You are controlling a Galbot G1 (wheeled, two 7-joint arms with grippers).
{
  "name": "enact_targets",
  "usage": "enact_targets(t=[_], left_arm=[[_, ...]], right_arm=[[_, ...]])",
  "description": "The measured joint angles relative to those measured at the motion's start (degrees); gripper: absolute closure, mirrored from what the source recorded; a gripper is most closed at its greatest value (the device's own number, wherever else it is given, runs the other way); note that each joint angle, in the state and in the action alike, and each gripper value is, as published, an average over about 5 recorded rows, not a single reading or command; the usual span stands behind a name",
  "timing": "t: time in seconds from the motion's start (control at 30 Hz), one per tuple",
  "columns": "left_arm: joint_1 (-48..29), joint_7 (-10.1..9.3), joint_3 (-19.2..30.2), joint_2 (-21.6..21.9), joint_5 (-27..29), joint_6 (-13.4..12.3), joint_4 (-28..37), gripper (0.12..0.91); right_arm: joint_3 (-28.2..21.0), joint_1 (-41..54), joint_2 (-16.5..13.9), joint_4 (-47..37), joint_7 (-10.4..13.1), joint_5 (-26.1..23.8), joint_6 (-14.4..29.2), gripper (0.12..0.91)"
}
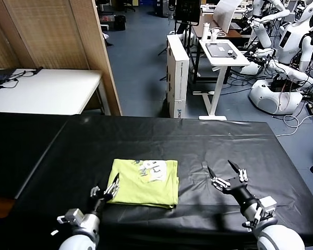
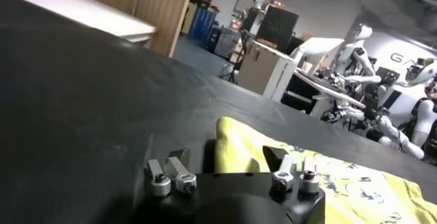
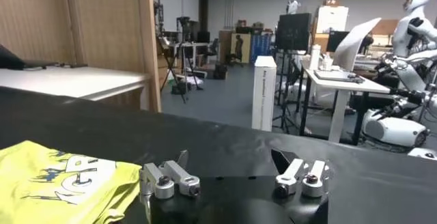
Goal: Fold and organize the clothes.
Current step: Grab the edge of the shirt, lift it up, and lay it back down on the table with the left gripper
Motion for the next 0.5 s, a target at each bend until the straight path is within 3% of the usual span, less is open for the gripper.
enact_targets(t=[0.1, 0.17, 0.5], left_arm=[[-0.01, 0.06, 0.0, -0.02, -0.78, 0.26, -0.26, 0.761], [-0.04, 0.18, 0.01, -0.05, -0.98, 0.36, -0.29, 0.846], [-0.16, 0.45, -0.45, 0.21, -0.52, 0.73, -0.62, 0.871]], right_arm=[[-0.12, -0.02, 0.07, -0.09, 0.0, -0.17, 0.0, 0.118], [-0.16, -0.08, 0.09, -0.13, -0.01, -0.23, 0.0, 0.118], [-0.38, -0.11, 0.2, -0.31, 0.0, -0.5, 0.0, 0.118]])
